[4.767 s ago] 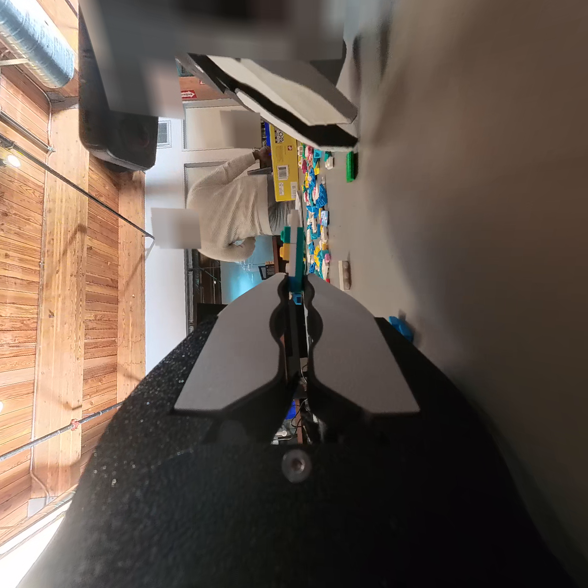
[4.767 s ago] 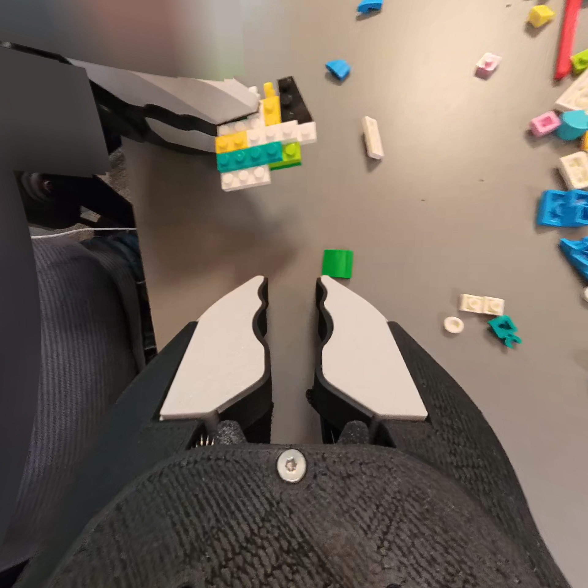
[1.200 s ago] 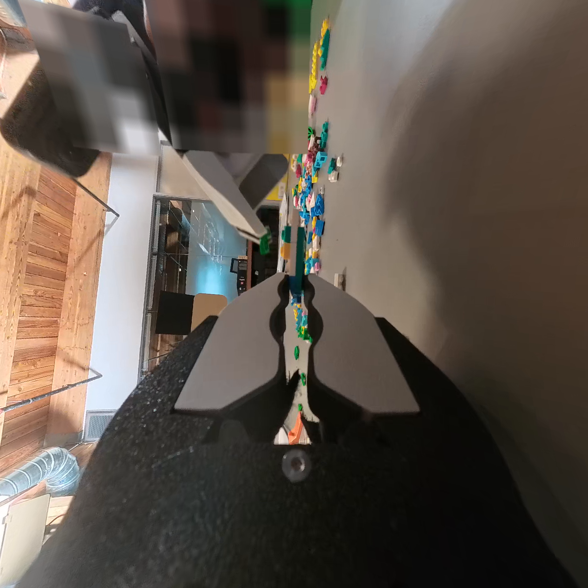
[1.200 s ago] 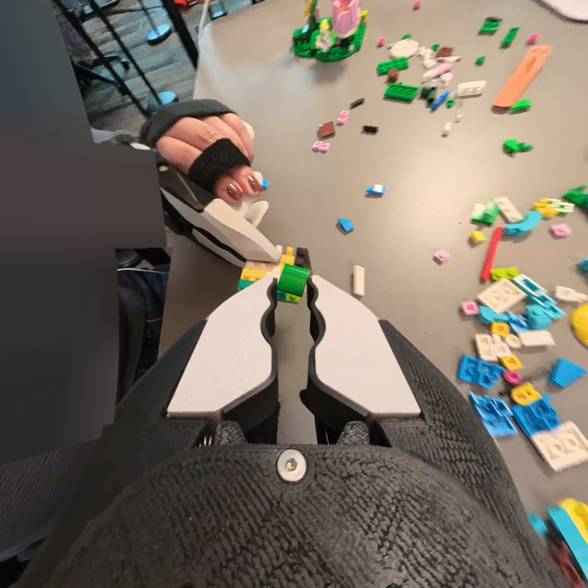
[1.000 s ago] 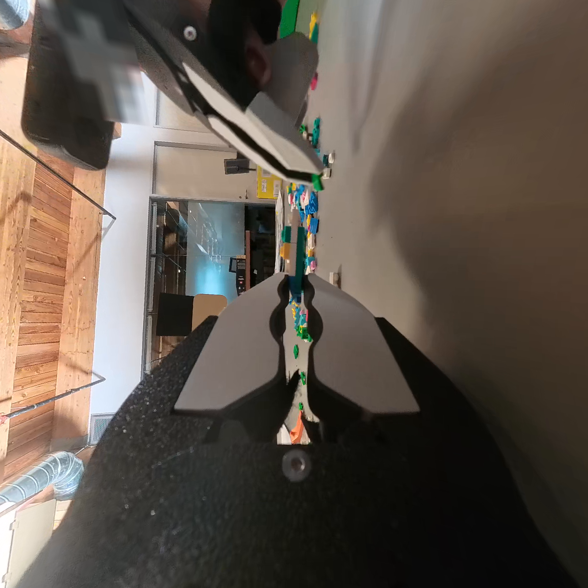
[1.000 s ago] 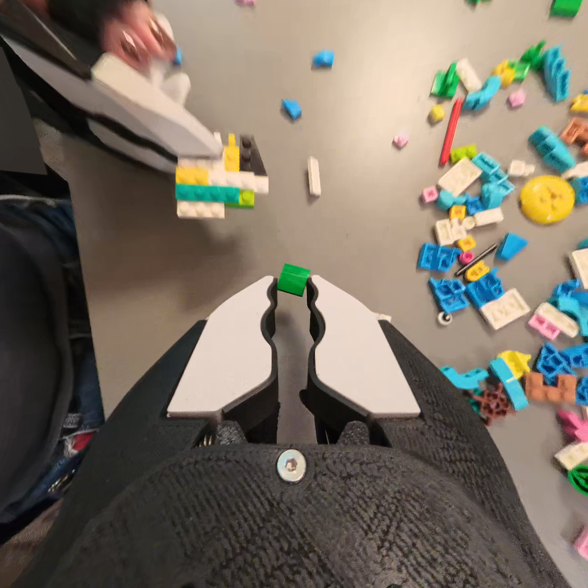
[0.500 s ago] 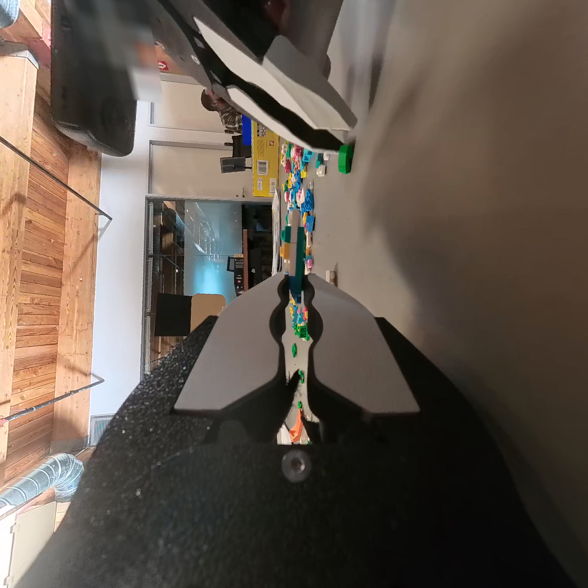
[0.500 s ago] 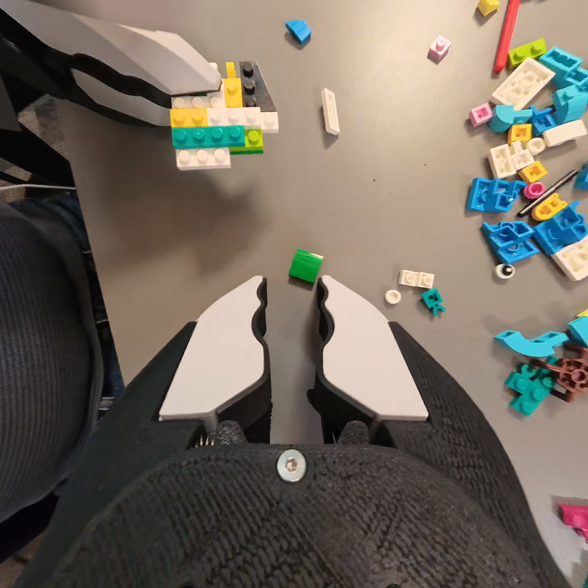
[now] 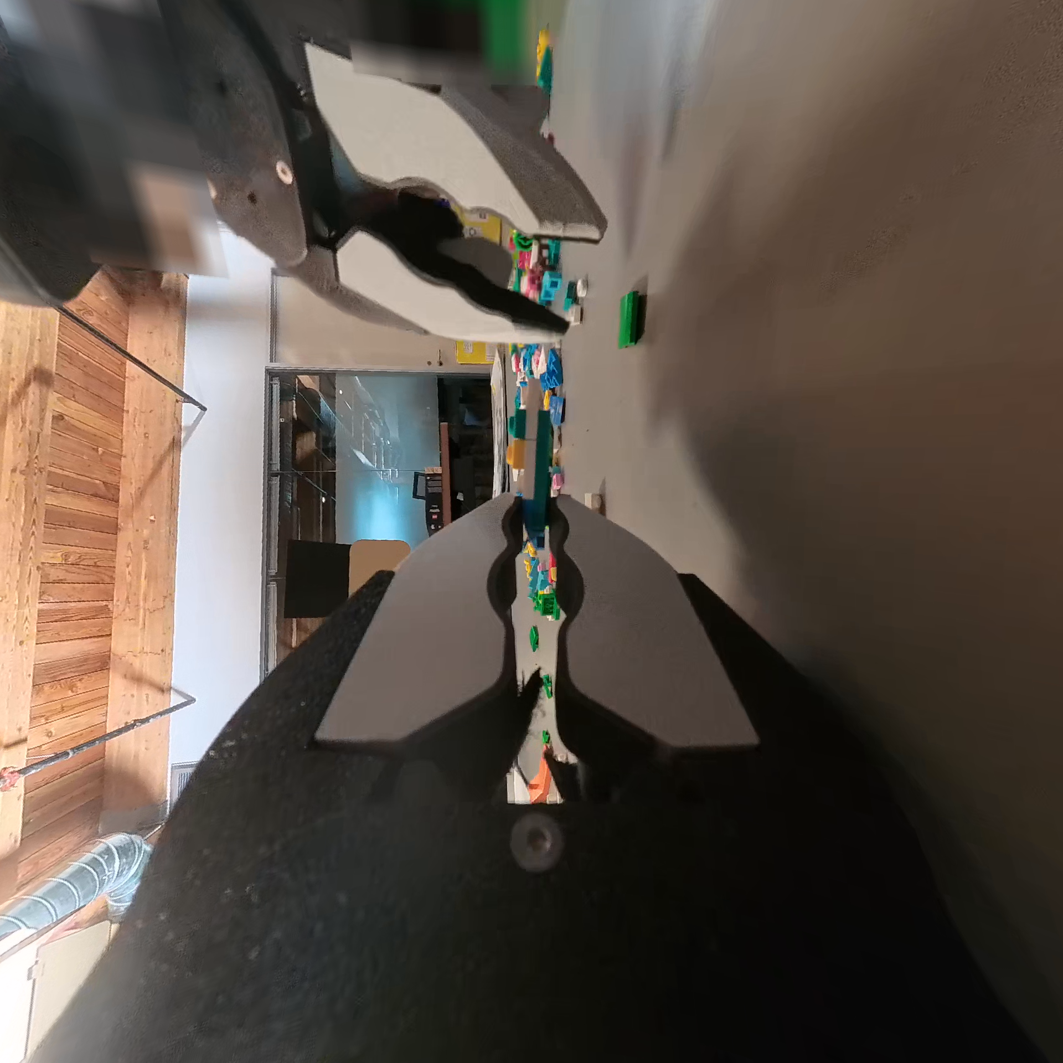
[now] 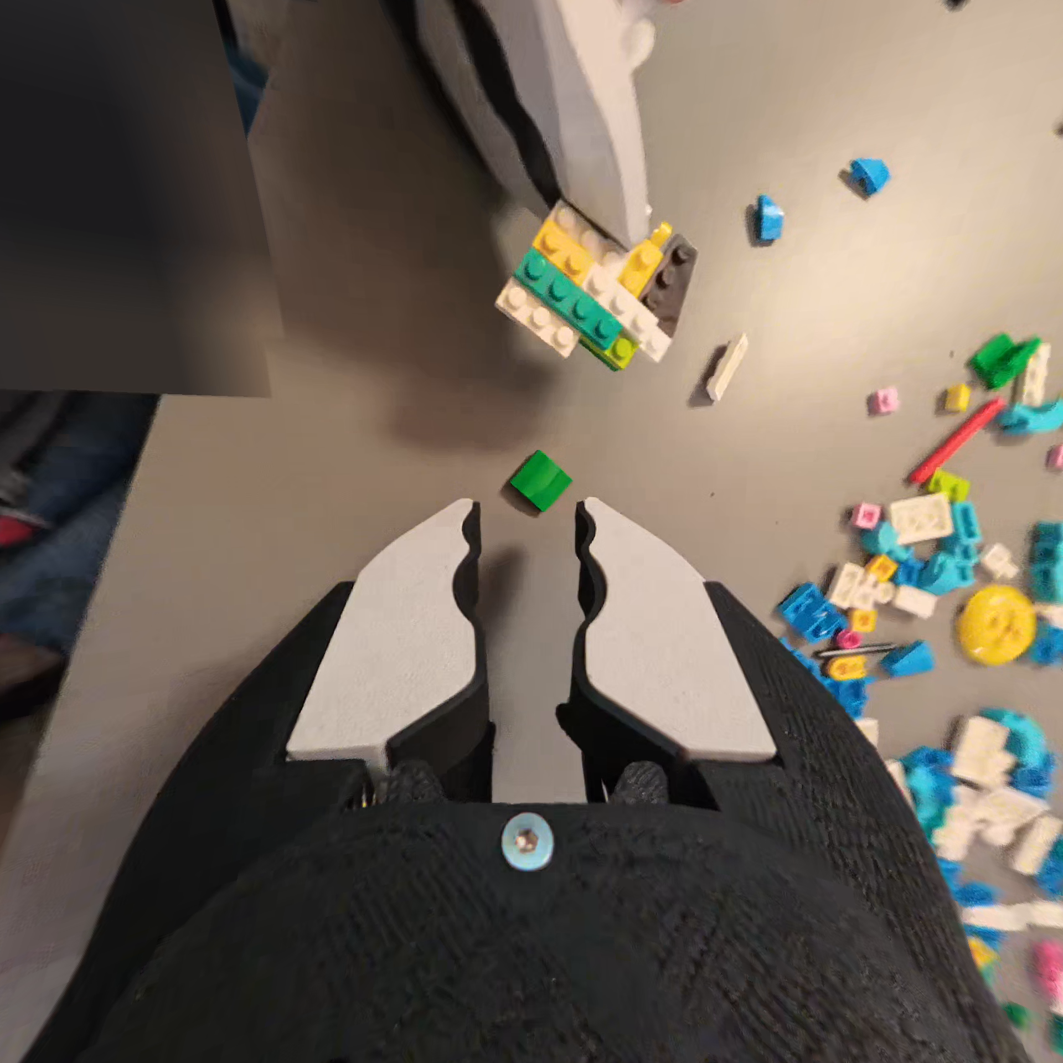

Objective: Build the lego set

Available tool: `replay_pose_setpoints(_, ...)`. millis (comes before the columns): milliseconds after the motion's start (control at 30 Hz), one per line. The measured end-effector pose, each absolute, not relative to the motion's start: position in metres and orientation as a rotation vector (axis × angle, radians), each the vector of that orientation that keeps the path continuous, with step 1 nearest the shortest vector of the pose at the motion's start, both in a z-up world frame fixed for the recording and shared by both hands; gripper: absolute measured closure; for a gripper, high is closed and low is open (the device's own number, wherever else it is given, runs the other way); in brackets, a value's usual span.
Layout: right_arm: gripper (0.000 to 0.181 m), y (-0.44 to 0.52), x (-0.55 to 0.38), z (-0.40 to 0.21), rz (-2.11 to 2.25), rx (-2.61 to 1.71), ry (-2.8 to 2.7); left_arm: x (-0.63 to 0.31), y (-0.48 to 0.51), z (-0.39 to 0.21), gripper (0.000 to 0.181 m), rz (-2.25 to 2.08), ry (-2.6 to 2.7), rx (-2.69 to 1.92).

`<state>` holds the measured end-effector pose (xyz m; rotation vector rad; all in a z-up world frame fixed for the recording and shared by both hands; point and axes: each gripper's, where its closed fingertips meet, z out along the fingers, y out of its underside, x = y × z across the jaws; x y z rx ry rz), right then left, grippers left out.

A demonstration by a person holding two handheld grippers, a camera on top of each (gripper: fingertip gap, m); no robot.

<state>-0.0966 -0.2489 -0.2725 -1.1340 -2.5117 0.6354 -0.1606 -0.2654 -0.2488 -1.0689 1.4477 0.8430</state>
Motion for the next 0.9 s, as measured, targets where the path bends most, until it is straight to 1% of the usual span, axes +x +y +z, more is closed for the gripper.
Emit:
replay_pose_setpoints(200, 0.151, -0.257, -0.105, -0.275, 0.555, -0.876, -2.771, -0.159, -0.266, -0.252, 0.174, 0.840, 1.473, -1.061)
replay_pose_setpoints(333, 0.151, -0.257, -0.102, -0.290, 0.448, -0.801, -2.904, -0.159, -0.266, -0.253, 0.174, 0.835, 1.477, -1.064)
replay_pose_setpoints(400, 0.153, -0.257, -0.105, -0.290, 0.469, -0.807, -2.906, -0.160, -0.266, -0.253, 0.174, 0.831, 1.476, -1.068)
replay_pose_setpoints(467, 0.158, -0.253, -0.106, -0.291, 0.457, -0.838, -2.901, -0.160, -0.266, -0.253, 0.174, 0.826, 1.474, -1.072)
replay_pose_setpoints(500, 0.164, -0.252, -0.106, -0.291, 0.467, -0.867, -2.903, -0.160, -0.266, -0.253, 0.174, 0.824, 1.473, -1.073)
replay_pose_setpoints(633, 0.165, -0.254, -0.109, -0.285, 0.661, -1.189, -2.830, -0.160, -0.265, -0.253, 0.173, 0.824, 1.469, -1.080)
replay_pose_setpoints(767, 0.165, -0.256, -0.134, -0.254, 1.094, -1.608, -2.499, -0.161, -0.264, -0.251, 0.173, 0.837, 1.452, -1.086)
replay_pose_setpoints(833, 0.165, -0.254, -0.145, -0.243, 1.226, -1.771, -2.352, -0.162, -0.263, -0.250, 0.173, 0.846, 1.442, -1.092)
replay_pose_setpoints(900, 0.165, -0.252, -0.154, -0.238, 1.264, -1.854, -2.252, -0.163, -0.262, -0.249, 0.173, 0.851, 1.434, -1.098)
